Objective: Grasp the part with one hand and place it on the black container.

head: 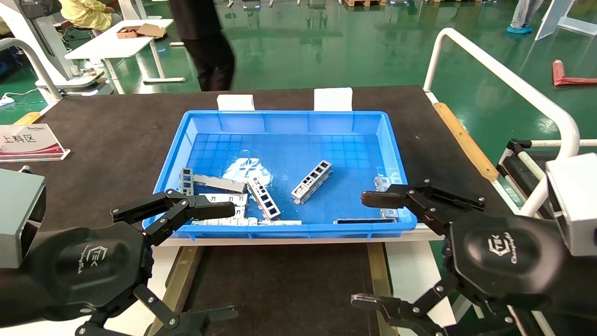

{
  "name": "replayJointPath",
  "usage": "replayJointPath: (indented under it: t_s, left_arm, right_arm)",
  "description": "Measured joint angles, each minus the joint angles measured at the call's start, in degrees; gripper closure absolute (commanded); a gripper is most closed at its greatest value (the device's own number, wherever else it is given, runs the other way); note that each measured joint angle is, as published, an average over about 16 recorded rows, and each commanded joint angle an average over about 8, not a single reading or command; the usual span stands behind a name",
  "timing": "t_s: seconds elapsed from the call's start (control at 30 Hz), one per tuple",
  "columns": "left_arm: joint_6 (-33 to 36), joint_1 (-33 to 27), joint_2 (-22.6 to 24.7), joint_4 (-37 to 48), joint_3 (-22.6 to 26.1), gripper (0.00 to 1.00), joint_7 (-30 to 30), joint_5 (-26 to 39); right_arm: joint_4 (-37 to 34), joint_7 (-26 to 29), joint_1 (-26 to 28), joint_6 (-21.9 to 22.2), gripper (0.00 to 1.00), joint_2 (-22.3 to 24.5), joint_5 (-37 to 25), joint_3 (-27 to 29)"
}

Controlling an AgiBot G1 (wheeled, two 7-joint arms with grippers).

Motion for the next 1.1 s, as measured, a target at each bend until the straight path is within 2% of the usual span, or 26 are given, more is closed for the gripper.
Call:
replayJointPath:
  t_s: [1.1]
  left_arm:
    - [0.00, 0.00, 0.00, 0.00, 0.00, 0.00, 0.00, 0.00]
  right_arm:
    - [0.00, 0.00, 0.00, 0.00, 0.00, 0.00, 0.00, 0.00]
